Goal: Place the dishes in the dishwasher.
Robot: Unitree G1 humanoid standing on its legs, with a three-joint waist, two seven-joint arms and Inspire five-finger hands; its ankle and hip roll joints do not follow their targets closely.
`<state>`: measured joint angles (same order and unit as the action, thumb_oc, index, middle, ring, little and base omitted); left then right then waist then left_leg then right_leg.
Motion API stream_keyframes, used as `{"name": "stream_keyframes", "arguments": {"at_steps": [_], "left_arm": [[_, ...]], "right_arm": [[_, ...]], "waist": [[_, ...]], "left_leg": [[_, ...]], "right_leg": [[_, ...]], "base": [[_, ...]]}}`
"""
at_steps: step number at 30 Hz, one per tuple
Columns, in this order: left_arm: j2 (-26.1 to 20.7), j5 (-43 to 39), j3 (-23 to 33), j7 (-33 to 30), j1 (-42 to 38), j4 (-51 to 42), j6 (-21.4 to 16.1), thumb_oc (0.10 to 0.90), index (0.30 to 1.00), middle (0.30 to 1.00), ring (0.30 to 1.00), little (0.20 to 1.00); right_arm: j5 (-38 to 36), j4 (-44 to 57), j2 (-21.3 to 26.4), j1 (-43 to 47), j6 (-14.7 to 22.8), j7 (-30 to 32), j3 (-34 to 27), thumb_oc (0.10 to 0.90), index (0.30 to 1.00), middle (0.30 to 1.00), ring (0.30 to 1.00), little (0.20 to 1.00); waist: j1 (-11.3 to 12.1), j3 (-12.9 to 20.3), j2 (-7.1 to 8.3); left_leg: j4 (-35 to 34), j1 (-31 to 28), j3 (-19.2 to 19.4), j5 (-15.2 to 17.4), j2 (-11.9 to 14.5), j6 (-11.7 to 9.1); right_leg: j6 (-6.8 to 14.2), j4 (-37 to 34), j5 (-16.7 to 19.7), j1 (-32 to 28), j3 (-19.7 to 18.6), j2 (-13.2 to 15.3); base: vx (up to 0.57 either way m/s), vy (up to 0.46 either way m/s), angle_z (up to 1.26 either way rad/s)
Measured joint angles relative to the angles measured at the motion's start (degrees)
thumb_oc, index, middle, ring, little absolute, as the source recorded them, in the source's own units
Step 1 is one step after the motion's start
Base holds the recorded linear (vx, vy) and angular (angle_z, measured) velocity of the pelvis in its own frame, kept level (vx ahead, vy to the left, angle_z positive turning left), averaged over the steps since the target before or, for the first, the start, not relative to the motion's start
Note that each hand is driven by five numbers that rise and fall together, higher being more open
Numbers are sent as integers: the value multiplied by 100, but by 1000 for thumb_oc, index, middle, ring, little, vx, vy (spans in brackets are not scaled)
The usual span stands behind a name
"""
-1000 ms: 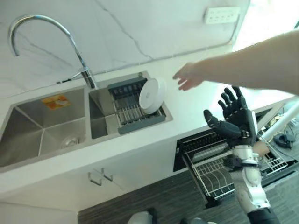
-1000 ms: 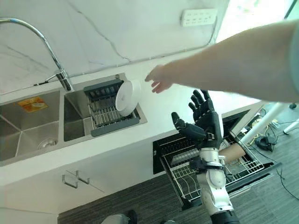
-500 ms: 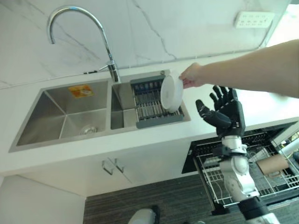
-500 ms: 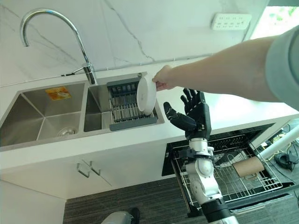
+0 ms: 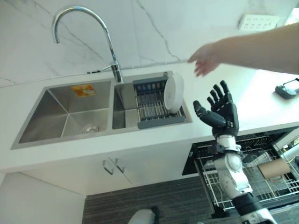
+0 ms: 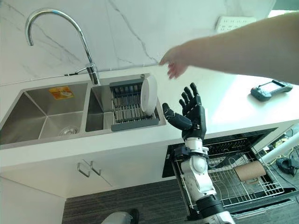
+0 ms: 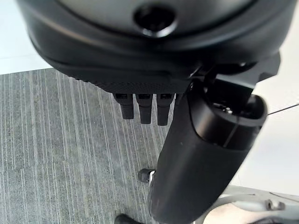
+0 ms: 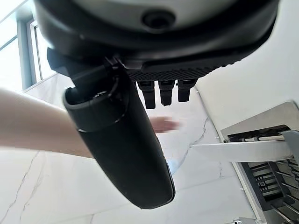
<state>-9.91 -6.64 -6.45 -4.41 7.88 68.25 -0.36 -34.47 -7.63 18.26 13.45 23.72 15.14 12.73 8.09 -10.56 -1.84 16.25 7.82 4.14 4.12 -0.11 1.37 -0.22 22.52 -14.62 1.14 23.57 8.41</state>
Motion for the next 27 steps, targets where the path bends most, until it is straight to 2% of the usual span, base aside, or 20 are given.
{"name": "stream_keyframes", "arguments": {"at_steps": [13, 16, 23, 27], "left_arm": [[-10, 1, -14, -5, -1, 81, -3, 800, 900, 900, 900, 900], [-11, 2, -12, -5, 0, 104, -6, 800, 900, 900, 900, 900], [-45, 10, -13, 7, 0, 153, 1, 800, 900, 900, 900, 900], [-50, 14, -19, 12, -3, 203, -1, 800, 900, 900, 900, 900]], "right_arm": [[0, -209, -2, 99, -62, 22, 45, 800, 900, 900, 900, 900], [0, -259, -3, 233, -177, 67, 53, 800, 900, 900, 900, 900], [3, -451, -3, 967, -293, 369, 31, 800, 900, 900, 900, 900], [11, -634, -3, 1366, -376, 527, 27, 800, 900, 900, 900, 900]], "waist": [[22, 5, 8], [38, 5, 8], [303, 5, 7], [318, -1, -1]], "left_leg": [[48, 27, -20, 30, 11, -9], [39, 18, -49, 77, 6, -30], [51, 20, -109, 86, -27, -24], [47, 30, -170, 92, -63, -17]], "right_leg": [[-8, 17, -19, -1, 21, -5], [-3, -11, -51, -28, 38, -8], [10, -53, -60, -74, 86, -4], [13, -124, -60, -134, 181, 5]], "base": [[13, -3, 0], [140, -17, 4], [68, 21, 4], [57, 28, 11]]}}
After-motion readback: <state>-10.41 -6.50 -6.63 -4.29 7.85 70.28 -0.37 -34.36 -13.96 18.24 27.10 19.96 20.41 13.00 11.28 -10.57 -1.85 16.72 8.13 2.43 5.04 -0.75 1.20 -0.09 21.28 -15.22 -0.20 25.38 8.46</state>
